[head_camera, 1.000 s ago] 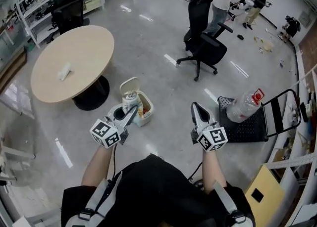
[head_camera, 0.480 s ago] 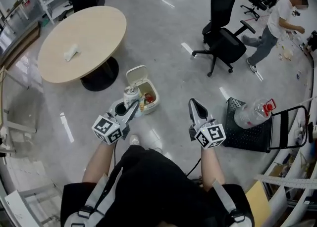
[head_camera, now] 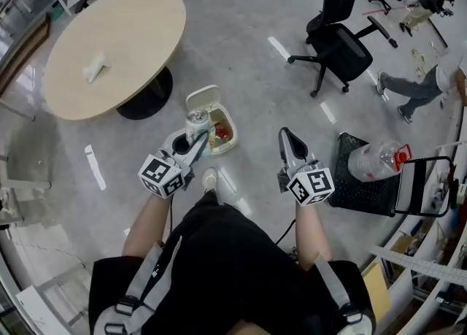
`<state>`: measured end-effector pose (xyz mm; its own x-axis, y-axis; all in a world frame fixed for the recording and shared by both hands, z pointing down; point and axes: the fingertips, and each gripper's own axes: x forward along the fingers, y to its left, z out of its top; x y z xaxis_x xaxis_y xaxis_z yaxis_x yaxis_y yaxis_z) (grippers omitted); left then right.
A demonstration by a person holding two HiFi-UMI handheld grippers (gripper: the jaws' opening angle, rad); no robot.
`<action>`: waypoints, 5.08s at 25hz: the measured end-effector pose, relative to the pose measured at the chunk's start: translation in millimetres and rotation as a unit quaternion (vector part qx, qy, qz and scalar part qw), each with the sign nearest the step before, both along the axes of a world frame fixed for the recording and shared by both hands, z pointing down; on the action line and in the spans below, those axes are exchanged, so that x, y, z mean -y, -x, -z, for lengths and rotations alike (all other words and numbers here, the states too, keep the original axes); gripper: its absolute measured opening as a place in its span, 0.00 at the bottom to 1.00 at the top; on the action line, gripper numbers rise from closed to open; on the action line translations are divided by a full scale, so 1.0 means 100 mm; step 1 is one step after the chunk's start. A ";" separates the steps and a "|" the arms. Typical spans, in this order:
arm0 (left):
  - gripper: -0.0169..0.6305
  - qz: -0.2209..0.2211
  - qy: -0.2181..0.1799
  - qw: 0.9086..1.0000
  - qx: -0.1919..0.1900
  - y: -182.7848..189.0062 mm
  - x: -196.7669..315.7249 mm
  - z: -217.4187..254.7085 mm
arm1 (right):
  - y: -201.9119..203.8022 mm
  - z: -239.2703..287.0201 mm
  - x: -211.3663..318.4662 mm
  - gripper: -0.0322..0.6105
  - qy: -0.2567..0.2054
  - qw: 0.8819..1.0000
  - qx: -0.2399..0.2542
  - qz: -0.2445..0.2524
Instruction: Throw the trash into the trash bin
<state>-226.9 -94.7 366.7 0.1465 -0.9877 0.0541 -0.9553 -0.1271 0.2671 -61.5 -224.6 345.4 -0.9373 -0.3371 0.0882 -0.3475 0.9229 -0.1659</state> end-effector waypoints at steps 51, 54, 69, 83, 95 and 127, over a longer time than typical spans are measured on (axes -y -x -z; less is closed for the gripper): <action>0.16 -0.018 0.365 0.924 -0.111 0.56 1.06 -3.76 | 1.04 -2.85 0.13 0.06 0.202 0.952 -0.229 -0.017; 0.16 -0.007 0.370 0.921 -0.122 0.59 1.08 -3.87 | 0.93 -2.86 0.14 0.06 0.206 0.951 -0.231 -0.026; 0.30 0.020 0.413 0.898 -0.151 0.62 0.92 -4.06 | 0.80 -2.75 0.12 0.06 0.225 0.952 -0.200 -0.043; 0.20 0.006 0.241 0.967 -0.088 0.65 1.09 -2.29 | 0.76 -1.74 0.42 0.06 0.144 0.981 -0.122 -0.034; 0.03 0.023 0.049 0.998 0.015 0.42 1.05 -0.51 | 0.12 -0.80 0.50 0.06 0.056 0.996 -0.057 -0.034; 0.03 0.136 -0.033 0.987 0.084 0.41 -1.28 0.65 | -0.76 0.12 -0.51 0.06 -0.004 0.998 0.030 -0.058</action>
<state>-267.4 33.1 301.7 -0.1300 -0.9915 -0.0110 -0.9866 0.1282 0.1013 15.0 -174.1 333.5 -0.8956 -0.4438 0.0305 -0.4416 0.8786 -0.1821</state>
